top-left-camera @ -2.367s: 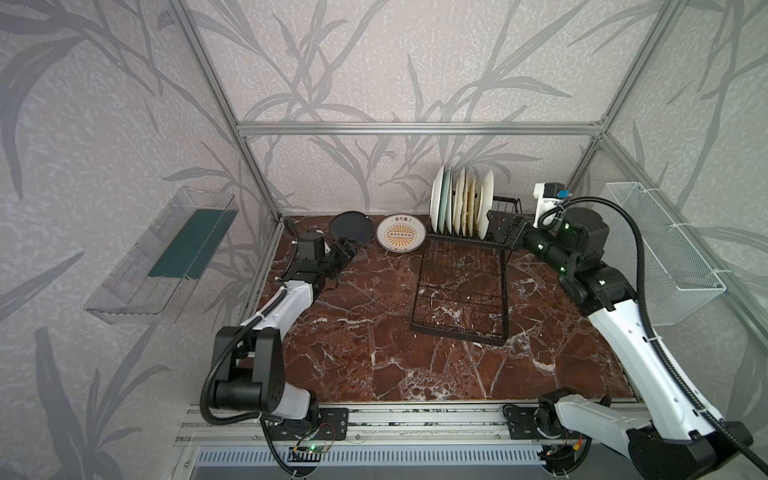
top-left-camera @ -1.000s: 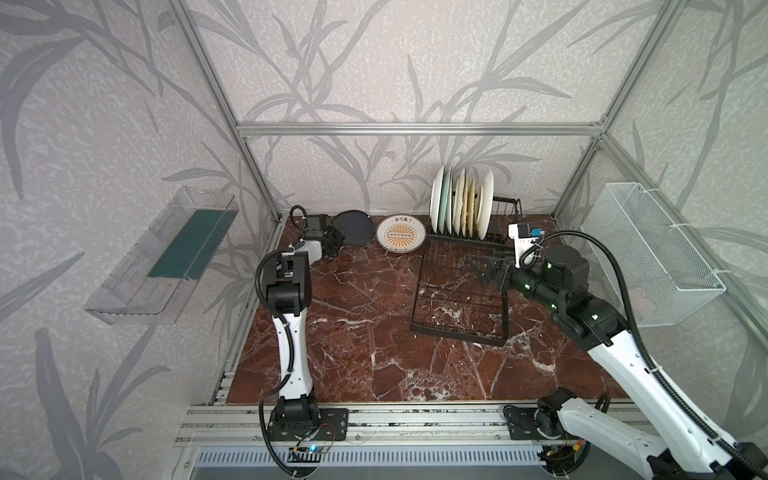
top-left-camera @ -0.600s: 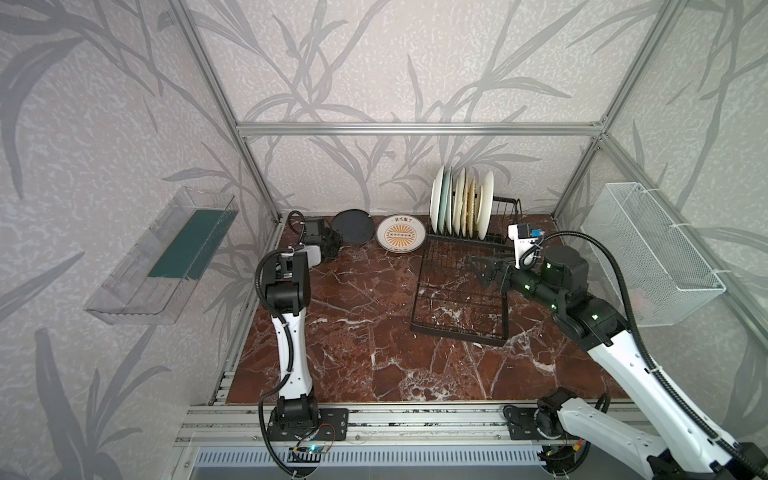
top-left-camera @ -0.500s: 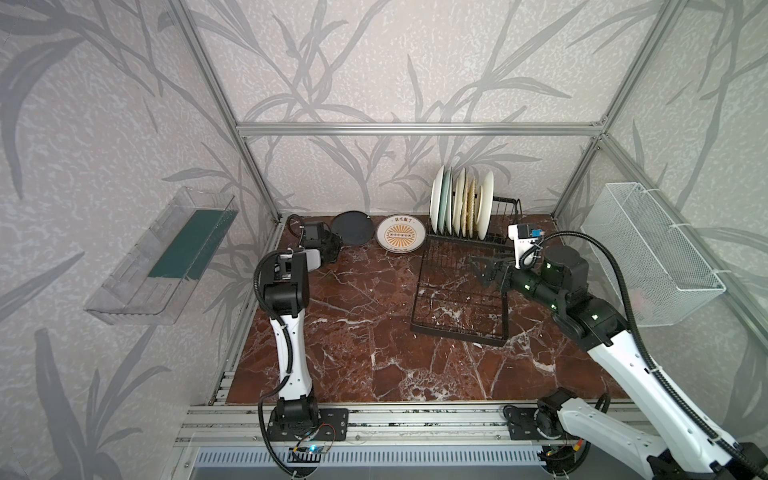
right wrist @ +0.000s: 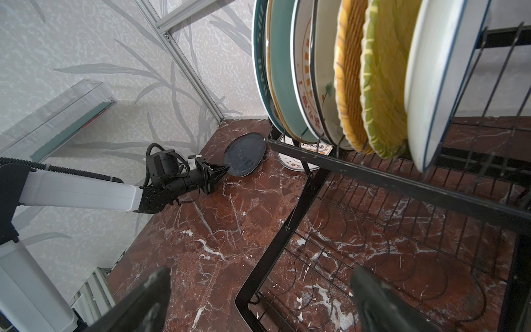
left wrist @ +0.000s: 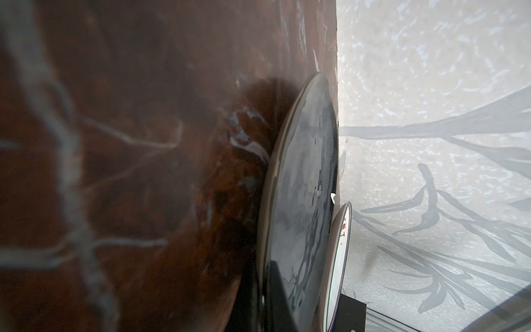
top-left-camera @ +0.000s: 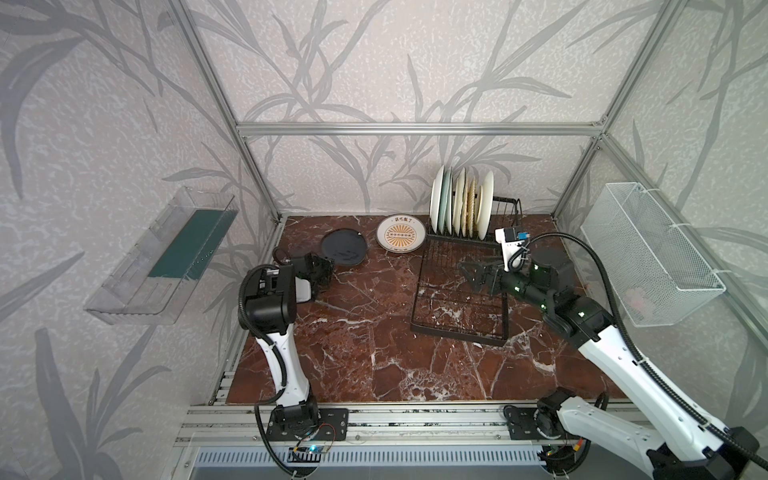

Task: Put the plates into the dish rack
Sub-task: 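Push the dark grey plate away with the left gripper while the right approaches, then grasp the tilted dark grey plate rim with the right gripper beside the left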

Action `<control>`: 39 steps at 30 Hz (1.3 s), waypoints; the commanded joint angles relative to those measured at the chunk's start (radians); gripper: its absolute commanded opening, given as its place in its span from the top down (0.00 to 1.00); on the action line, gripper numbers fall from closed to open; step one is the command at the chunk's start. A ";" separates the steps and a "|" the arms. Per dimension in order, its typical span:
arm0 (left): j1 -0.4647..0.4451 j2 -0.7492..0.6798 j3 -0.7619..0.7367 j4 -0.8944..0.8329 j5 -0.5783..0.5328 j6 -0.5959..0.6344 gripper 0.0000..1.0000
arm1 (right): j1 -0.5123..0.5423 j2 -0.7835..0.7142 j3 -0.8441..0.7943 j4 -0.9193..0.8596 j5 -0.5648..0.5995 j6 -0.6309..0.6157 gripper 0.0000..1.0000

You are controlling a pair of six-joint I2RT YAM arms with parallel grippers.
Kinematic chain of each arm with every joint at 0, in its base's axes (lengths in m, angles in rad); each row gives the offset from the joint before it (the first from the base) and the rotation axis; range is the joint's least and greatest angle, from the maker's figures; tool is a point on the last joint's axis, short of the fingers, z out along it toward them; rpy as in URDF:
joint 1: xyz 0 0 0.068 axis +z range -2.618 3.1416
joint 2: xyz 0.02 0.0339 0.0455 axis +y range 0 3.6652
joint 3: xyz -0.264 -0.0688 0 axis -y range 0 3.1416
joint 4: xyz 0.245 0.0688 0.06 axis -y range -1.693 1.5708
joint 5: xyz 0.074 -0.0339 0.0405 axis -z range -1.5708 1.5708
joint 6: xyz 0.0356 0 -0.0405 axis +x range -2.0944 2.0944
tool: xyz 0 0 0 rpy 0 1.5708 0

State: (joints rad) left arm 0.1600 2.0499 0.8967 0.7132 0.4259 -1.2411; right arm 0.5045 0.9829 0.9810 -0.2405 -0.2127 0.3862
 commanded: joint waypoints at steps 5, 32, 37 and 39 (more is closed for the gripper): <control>0.021 -0.109 -0.136 0.306 0.068 -0.060 1.00 | 0.045 0.047 -0.042 0.132 -0.069 -0.035 0.01; 0.015 -0.402 -0.355 0.330 0.090 -0.146 1.00 | 0.383 0.347 0.002 0.313 0.093 -0.706 0.01; -0.001 -0.523 -0.356 0.176 0.088 -0.144 1.00 | 0.444 0.452 0.068 0.375 0.194 -0.864 0.00; -0.011 -0.581 -0.351 0.076 0.078 -0.138 1.00 | 0.465 0.505 0.103 0.388 0.222 -0.923 0.00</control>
State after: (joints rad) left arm 0.1631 1.5616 0.5262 0.8219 0.4892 -1.3712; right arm 0.9463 1.4464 1.0294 0.0875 -0.0643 -0.4030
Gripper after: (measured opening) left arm 0.048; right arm 0.996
